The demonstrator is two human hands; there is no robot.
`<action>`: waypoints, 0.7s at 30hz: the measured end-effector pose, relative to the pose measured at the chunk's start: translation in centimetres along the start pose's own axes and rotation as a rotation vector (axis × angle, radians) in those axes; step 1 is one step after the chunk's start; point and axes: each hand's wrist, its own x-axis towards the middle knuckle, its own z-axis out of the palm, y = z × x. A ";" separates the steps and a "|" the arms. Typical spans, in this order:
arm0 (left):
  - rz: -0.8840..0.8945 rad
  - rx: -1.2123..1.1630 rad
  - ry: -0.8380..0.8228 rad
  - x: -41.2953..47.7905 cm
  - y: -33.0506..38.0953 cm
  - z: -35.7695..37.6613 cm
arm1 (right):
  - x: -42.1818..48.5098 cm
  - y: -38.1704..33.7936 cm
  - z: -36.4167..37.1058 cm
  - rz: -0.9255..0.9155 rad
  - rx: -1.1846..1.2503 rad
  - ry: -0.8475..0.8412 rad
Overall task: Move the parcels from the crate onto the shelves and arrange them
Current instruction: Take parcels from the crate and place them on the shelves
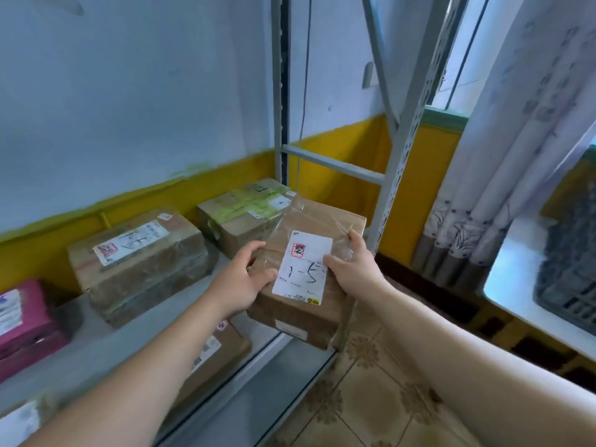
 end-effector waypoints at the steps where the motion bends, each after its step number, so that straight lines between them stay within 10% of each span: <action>1: -0.030 -0.021 0.000 1.1 0.0 0.6 | 1.5 0.4 -0.2 0.002 -0.023 -0.030; 14: -0.177 0.015 0.034 7.9 -1.8 5.6 | 10.8 3.1 -2.0 -0.065 -0.345 -0.330; 21: -0.256 0.214 0.051 6.8 -3.1 4.5 | 13.0 2.1 -2.6 -0.553 -0.940 -0.267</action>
